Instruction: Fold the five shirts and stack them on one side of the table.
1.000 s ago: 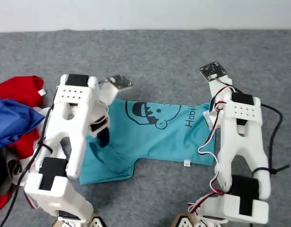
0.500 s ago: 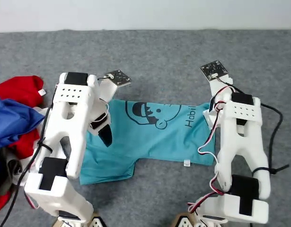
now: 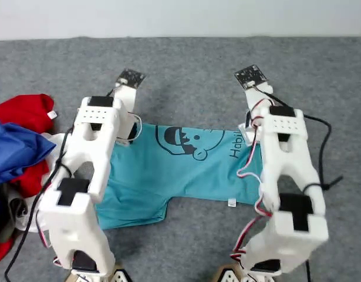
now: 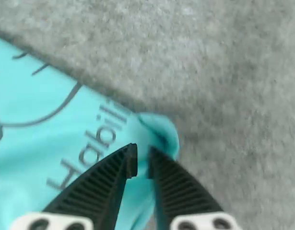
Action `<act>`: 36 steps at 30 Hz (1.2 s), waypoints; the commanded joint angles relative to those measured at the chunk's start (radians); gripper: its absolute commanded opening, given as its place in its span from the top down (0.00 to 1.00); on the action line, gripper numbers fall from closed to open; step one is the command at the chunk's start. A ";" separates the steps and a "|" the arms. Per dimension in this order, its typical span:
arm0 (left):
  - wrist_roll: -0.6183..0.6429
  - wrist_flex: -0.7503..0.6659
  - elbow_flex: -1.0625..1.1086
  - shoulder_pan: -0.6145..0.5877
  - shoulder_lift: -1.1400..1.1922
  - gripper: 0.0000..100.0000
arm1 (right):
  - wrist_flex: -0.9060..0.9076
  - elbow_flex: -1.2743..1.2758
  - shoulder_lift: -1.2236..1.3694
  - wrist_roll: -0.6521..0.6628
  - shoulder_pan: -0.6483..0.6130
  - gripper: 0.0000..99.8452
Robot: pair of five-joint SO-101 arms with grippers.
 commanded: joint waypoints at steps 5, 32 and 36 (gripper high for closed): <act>0.014 0.066 -0.280 -0.049 0.181 0.98 | -0.015 -0.212 0.222 -0.008 0.047 0.98; 0.015 0.351 -0.842 0.006 0.365 0.98 | 0.157 -0.373 0.114 -0.009 0.042 0.98; 0.015 0.296 -0.842 0.006 0.500 0.98 | 0.064 -0.373 0.223 -0.009 0.054 0.98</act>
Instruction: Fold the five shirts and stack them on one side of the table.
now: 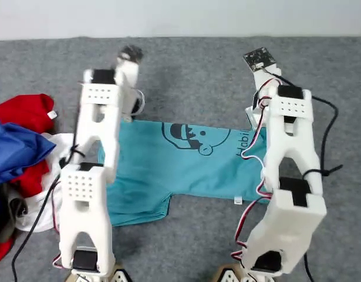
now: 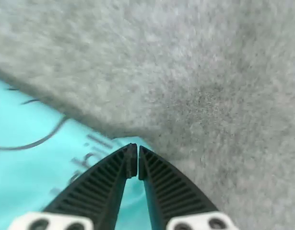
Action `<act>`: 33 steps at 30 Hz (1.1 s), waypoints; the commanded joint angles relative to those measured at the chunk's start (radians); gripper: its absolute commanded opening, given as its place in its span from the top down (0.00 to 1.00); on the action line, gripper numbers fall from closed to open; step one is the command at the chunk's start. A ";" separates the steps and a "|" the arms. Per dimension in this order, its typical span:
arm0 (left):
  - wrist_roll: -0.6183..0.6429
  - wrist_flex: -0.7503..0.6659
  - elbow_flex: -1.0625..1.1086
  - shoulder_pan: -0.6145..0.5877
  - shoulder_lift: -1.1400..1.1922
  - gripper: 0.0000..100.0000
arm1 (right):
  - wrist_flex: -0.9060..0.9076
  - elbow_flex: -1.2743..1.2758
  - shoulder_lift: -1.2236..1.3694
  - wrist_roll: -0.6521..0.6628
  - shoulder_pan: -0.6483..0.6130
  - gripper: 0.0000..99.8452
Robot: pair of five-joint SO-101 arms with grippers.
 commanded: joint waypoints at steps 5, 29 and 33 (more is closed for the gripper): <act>0.005 0.061 -0.159 -0.054 0.117 0.98 | -0.122 -0.038 0.134 -0.009 0.061 0.98; -0.060 0.203 -0.208 -0.089 -0.242 0.98 | 0.142 -0.038 -0.133 -0.041 0.186 0.98; -0.014 0.201 -0.209 -0.114 -0.299 0.98 | 0.194 -0.038 -0.209 -0.060 0.111 0.98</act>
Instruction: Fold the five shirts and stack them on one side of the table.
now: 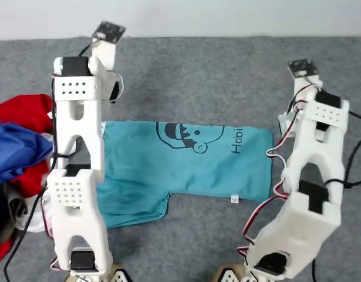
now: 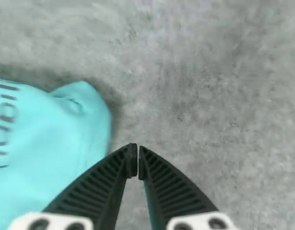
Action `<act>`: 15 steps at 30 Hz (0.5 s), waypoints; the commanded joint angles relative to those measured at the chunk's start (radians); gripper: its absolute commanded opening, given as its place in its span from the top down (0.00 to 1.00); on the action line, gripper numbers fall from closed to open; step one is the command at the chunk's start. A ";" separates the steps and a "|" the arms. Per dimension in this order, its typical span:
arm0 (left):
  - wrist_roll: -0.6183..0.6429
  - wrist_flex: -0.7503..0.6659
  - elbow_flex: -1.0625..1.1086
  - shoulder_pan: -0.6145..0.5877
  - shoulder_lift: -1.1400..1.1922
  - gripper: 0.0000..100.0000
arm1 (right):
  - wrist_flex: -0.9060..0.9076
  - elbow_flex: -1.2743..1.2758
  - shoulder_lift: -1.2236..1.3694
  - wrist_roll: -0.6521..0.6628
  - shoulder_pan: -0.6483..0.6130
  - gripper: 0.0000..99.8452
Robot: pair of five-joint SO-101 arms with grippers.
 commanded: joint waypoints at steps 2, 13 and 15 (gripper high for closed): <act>0.028 0.021 -0.004 -0.038 -0.120 0.98 | 0.068 -0.038 -0.124 -0.015 -0.114 0.98; 0.021 0.026 -0.001 -0.178 -0.193 0.98 | 0.179 -0.035 -0.044 -0.015 -0.254 0.98; 0.020 0.026 0.021 -0.187 -0.212 0.98 | 0.214 -0.035 -0.042 -0.017 -0.254 0.98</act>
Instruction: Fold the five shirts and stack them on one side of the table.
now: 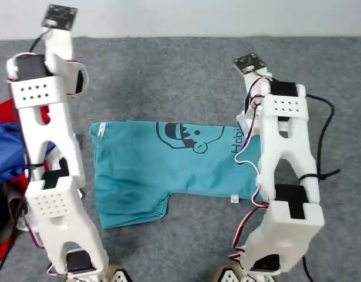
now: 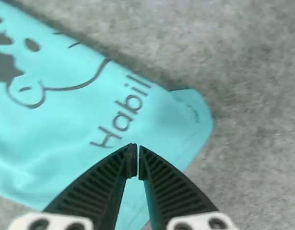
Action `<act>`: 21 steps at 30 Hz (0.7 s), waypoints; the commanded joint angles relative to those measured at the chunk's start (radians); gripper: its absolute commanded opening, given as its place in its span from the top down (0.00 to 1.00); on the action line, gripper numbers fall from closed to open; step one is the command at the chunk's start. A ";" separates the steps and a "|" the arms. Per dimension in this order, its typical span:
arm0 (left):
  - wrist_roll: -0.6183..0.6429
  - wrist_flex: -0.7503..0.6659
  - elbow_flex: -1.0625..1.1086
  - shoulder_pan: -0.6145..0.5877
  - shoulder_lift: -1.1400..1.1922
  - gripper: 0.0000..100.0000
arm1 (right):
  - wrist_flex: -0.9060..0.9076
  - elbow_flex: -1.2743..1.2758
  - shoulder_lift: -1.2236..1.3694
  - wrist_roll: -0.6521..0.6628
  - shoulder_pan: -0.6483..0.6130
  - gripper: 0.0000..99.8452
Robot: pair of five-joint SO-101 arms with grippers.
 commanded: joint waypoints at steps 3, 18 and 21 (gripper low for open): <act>-0.021 0.025 0.113 -0.011 -0.143 0.98 | 0.101 -0.035 -0.010 -0.008 -0.008 0.98; -0.048 0.021 0.496 -0.311 -0.488 0.98 | 0.286 -0.040 -0.018 0.000 -0.329 0.99; -0.117 0.021 0.498 -0.408 -0.489 0.98 | 0.286 -0.040 -0.025 0.000 -0.456 0.99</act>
